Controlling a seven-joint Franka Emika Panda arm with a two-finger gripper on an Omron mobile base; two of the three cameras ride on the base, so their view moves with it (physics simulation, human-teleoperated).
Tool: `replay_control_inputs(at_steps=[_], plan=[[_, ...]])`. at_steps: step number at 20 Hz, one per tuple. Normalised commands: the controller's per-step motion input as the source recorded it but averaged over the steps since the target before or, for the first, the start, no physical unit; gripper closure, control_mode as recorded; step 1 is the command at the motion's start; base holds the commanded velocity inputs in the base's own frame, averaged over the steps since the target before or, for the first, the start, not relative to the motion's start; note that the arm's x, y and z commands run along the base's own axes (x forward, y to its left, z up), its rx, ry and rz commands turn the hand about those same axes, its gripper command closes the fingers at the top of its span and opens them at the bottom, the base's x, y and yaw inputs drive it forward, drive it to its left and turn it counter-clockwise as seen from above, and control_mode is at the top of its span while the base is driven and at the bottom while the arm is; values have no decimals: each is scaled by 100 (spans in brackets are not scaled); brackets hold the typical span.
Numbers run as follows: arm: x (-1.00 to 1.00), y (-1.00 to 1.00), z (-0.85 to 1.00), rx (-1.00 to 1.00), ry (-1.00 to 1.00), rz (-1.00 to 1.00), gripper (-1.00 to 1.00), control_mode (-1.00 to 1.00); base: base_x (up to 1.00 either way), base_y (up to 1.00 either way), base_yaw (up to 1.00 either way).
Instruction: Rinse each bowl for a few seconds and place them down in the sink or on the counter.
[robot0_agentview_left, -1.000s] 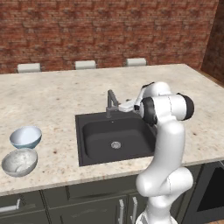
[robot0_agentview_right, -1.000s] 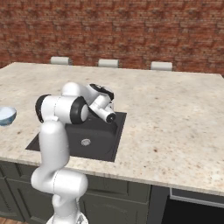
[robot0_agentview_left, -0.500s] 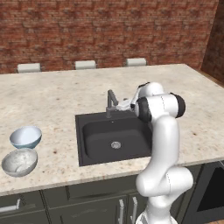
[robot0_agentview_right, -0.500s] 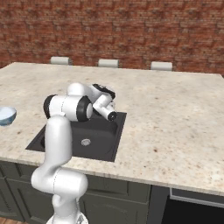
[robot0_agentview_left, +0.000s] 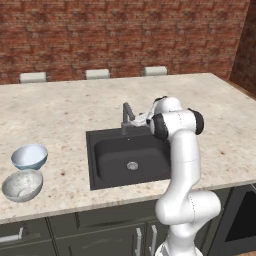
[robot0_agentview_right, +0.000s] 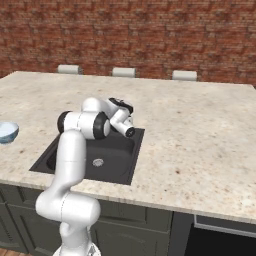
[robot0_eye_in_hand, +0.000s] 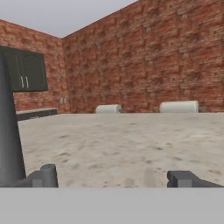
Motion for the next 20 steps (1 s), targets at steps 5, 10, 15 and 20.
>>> replay_control_inputs(at_steps=[5,10,15,20], plan=[[33,0,-18,0,0,0,-100,-100,0,0,0],[36,0,-16,0,1,0,-100,-100,0,0,0],[32,0,-21,0,3,0,-100,-100,0,0,0],[16,-3,-24,0,6,1,100,-100,0,0,0]])
